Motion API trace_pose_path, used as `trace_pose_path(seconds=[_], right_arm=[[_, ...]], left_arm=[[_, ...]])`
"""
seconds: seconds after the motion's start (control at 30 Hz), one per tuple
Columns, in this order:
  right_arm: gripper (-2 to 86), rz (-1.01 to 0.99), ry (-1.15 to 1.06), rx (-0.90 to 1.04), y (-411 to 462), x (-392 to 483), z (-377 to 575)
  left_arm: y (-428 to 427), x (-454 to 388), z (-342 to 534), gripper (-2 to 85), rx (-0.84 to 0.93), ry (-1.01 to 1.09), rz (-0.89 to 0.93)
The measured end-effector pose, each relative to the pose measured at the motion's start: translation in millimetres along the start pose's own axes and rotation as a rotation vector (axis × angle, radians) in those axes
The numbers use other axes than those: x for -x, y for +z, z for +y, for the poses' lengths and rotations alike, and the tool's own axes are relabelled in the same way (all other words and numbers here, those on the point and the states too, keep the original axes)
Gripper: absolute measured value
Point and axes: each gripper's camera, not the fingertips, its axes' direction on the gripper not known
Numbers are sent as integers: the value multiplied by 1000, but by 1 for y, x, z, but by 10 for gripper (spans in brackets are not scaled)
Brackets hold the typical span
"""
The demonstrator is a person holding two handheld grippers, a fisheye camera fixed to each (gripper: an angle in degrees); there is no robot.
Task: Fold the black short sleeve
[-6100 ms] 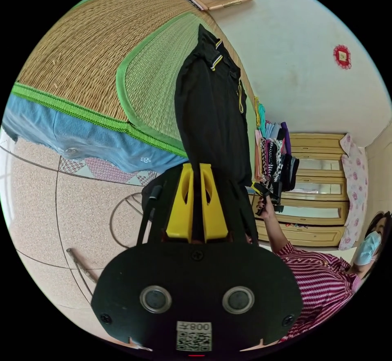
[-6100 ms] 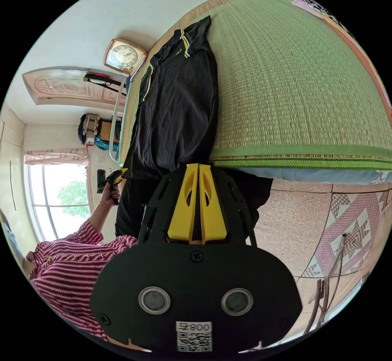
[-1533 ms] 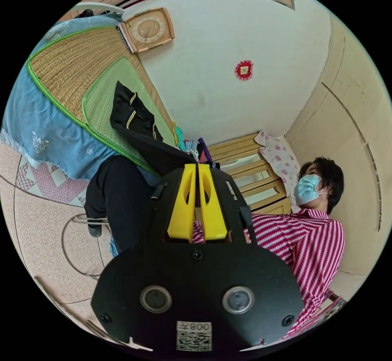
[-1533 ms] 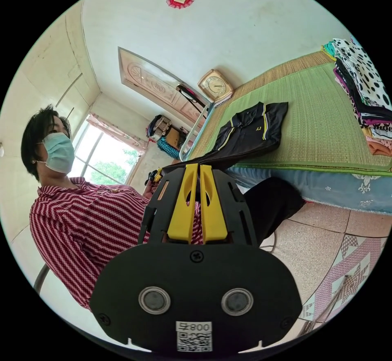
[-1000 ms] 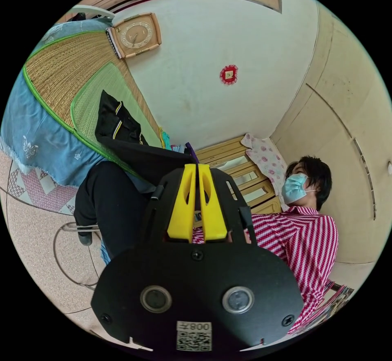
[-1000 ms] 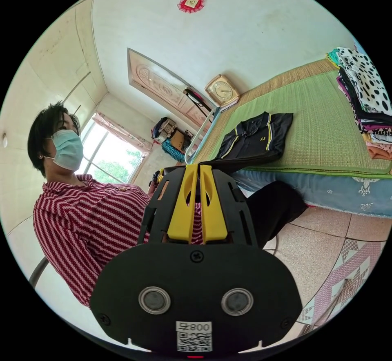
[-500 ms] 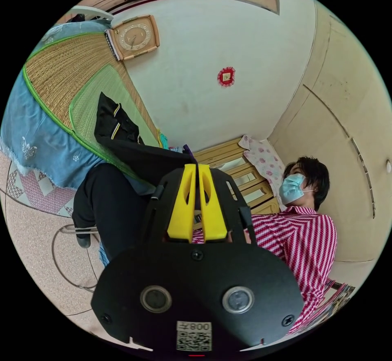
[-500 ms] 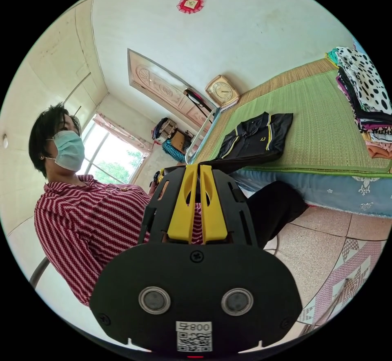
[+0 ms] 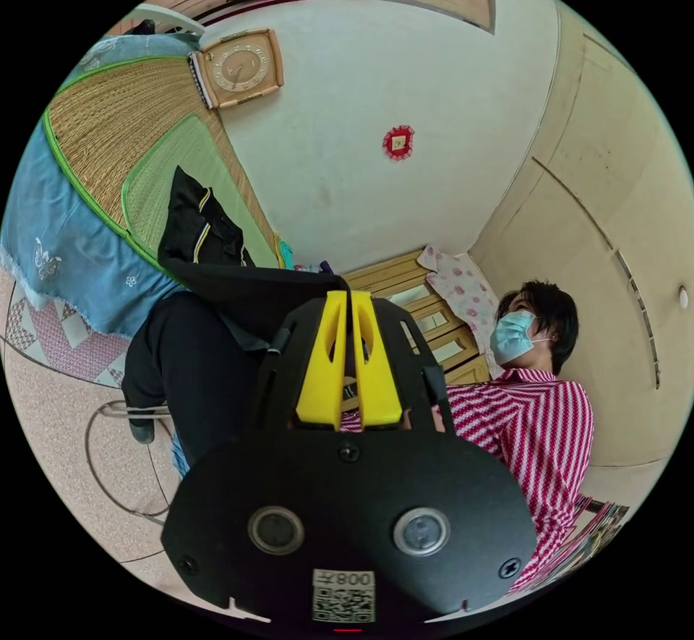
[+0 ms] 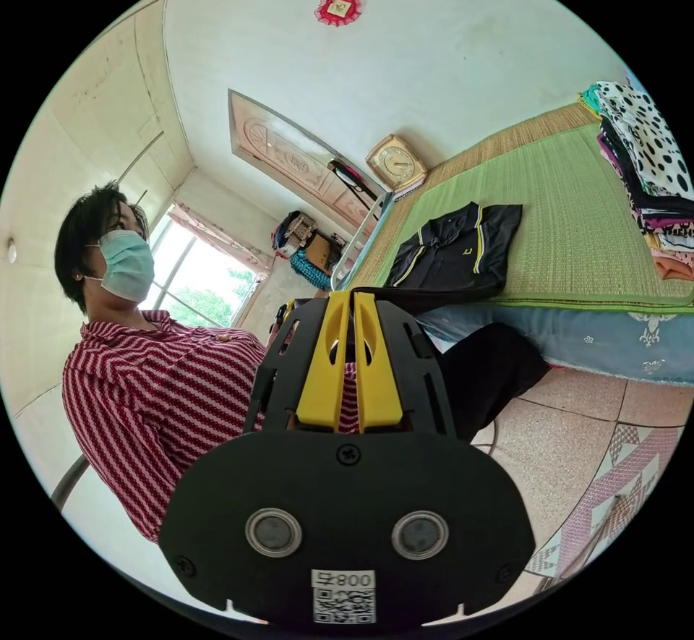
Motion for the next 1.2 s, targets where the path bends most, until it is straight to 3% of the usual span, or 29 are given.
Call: trace_pose_path(seconds=[0.6, 1.2], right_arm=[[6, -5, 52, -13, 81, -47, 22], [5, 11, 176, -1, 220, -158, -26]], left_arm=[[43, -81, -66, 6, -7, -17, 3], [136, -169, -230, 6, -7, -29, -66]])
